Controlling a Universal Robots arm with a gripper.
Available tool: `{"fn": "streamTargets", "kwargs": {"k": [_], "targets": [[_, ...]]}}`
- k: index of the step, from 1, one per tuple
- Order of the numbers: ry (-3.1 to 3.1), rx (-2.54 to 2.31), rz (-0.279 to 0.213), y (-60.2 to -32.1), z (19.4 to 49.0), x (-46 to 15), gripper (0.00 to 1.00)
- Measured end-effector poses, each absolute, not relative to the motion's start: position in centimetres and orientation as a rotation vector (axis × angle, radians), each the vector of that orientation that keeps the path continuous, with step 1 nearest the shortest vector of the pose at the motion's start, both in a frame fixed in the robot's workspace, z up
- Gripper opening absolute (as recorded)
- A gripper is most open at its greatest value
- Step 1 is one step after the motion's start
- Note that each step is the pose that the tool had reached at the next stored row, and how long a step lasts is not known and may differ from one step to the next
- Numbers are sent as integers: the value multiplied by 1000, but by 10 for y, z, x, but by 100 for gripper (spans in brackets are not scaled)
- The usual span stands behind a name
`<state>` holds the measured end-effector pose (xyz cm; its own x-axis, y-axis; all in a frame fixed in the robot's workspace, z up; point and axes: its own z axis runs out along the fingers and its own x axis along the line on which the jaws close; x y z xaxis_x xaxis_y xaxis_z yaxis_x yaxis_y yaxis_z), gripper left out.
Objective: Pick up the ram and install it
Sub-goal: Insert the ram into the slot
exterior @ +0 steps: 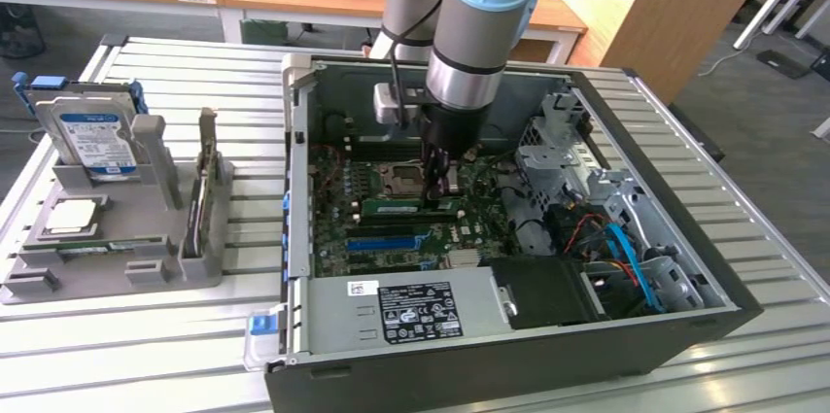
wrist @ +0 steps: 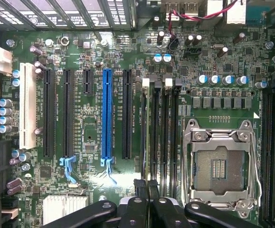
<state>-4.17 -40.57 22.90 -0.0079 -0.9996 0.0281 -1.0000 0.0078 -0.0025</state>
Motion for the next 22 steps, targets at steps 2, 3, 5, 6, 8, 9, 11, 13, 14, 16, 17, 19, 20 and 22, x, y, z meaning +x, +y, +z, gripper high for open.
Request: {"fn": "streamTargets", "kwargs": {"k": [2,3,5,6,8,9,11,13,14,16,17,19,20,22], "targets": [[-2217,2200,34,-406,229,-42,12],[-2217,2200,34,-406,229,-42,12],[-2216,2201,34,-406,229,-41,12],[-2215,2202,34,-406,229,-41,12],[-2210,2208,34,-406,229,-41,12],[-2207,2210,34,-406,229,-41,12],[-2206,2212,34,-406,229,-41,12],[-2206,2212,36,-406,228,-41,12],[-2207,2213,37,-406,228,-42,12],[-2208,2214,40,-406,228,-42,12],[-2209,2214,41,-406,228,-42,12],[-2209,2215,42,-406,228,-42,12],[-2210,2215,42,-406,228,-42,12],[-2211,2216,45,-406,228,-42,12]]}}
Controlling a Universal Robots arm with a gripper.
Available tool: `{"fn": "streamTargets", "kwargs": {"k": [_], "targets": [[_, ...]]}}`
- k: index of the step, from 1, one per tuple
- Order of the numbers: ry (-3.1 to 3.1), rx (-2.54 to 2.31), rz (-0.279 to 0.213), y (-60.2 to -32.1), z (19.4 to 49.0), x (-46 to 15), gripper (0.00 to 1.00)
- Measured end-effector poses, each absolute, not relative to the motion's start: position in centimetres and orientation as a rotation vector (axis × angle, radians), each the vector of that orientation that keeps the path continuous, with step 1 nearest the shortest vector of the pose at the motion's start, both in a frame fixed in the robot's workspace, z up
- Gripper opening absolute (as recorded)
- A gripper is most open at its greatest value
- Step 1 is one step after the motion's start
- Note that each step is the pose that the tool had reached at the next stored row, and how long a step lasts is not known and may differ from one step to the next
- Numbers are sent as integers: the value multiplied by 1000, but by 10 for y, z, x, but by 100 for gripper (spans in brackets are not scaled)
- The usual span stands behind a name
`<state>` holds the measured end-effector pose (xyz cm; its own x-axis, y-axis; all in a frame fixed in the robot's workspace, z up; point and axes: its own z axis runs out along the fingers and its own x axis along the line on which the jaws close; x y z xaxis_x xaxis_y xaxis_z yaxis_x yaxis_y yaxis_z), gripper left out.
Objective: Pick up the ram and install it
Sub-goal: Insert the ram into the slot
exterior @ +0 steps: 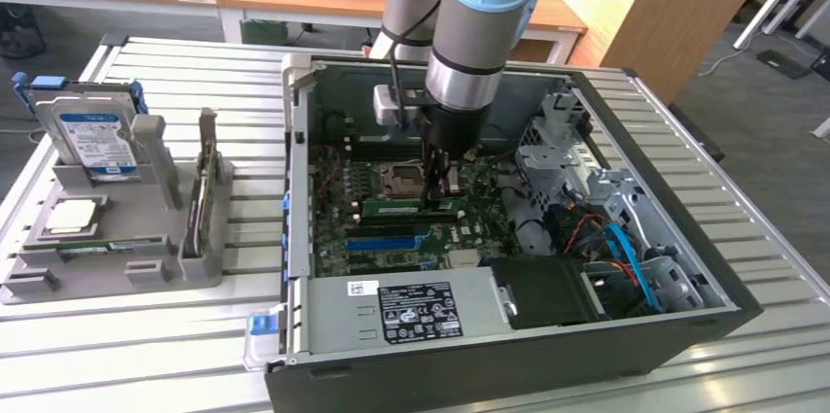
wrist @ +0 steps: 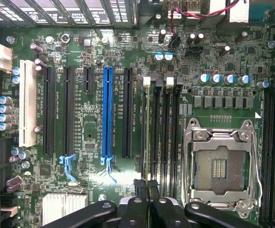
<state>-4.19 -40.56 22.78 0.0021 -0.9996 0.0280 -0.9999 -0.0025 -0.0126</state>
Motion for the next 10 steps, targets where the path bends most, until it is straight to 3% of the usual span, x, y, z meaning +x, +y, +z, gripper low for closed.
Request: {"fn": "streamTargets", "kwargs": {"k": [10], "targets": [[-2216,2222,57,-406,235,-43,12]]}}
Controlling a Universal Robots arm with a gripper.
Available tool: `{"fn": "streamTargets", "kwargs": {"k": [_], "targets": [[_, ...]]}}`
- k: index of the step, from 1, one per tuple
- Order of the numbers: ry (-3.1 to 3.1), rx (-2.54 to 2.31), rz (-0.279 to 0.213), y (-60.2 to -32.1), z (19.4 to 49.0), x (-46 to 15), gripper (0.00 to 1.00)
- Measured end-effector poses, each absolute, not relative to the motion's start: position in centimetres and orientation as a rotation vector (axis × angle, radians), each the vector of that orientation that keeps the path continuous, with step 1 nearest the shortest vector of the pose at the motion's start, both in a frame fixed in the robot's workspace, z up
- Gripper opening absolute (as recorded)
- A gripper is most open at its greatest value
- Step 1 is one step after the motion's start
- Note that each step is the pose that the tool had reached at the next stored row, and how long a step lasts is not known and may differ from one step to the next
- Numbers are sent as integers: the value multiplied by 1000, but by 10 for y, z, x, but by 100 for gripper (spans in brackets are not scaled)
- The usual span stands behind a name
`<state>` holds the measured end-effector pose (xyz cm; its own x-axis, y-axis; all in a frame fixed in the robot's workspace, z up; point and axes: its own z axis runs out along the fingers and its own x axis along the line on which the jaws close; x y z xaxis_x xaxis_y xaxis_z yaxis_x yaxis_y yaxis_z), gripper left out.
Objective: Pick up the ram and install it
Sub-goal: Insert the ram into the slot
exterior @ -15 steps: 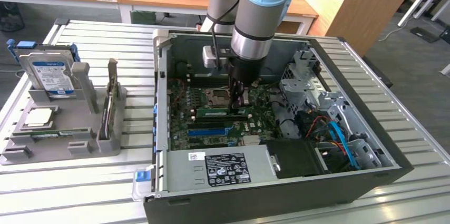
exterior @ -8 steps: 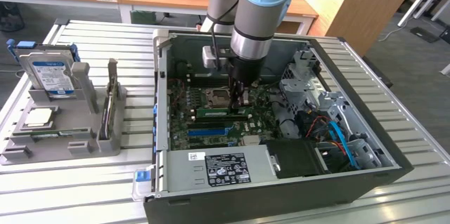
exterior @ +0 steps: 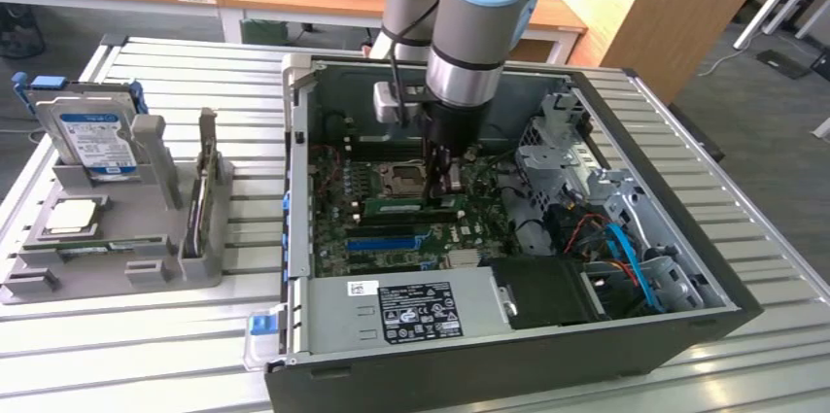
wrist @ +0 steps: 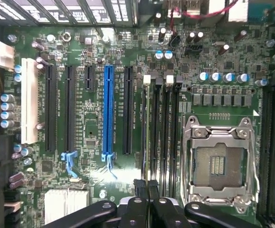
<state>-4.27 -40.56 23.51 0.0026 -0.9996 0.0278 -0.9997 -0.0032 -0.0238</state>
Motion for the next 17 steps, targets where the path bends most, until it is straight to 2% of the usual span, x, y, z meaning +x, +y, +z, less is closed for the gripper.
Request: {"fn": "streamTargets", "kwargs": {"k": [17], "targets": [[-2255,2194,72,-406,243,-48,12]]}}
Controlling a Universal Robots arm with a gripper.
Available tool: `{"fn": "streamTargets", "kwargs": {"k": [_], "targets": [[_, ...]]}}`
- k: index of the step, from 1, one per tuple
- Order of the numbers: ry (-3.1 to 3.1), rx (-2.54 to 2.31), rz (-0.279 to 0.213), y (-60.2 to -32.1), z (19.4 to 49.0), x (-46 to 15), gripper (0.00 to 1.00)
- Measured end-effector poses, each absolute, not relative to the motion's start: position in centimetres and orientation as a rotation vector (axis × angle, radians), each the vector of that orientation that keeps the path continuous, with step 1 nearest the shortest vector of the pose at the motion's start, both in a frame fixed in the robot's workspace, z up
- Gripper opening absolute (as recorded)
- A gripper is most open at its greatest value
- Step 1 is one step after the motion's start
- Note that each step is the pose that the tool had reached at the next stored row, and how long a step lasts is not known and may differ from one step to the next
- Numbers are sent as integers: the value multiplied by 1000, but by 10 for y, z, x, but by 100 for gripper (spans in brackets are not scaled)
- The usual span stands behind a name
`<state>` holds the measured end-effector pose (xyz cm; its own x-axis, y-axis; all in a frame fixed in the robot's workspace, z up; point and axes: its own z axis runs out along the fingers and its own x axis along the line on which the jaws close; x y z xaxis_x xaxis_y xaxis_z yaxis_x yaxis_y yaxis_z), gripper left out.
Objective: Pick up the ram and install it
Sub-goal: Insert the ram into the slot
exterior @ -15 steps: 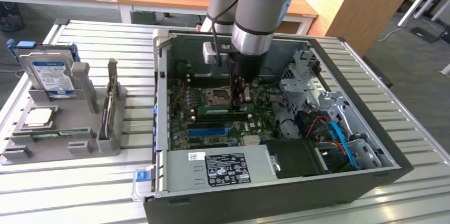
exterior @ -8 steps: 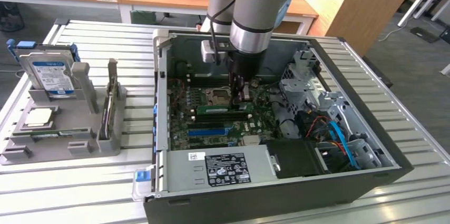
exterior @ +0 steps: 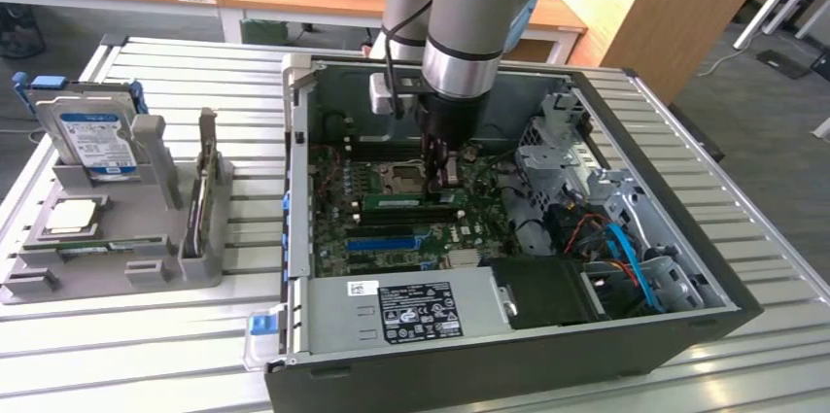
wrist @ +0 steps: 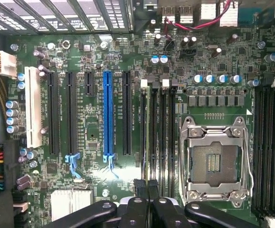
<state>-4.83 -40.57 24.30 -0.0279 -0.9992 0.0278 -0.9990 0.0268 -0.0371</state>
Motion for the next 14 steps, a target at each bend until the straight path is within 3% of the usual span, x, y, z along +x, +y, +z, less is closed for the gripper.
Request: {"fn": "streamTargets", "kwargs": {"k": [14], "targets": [[2246,-2186,-73,-406,240,-48,12]]}}
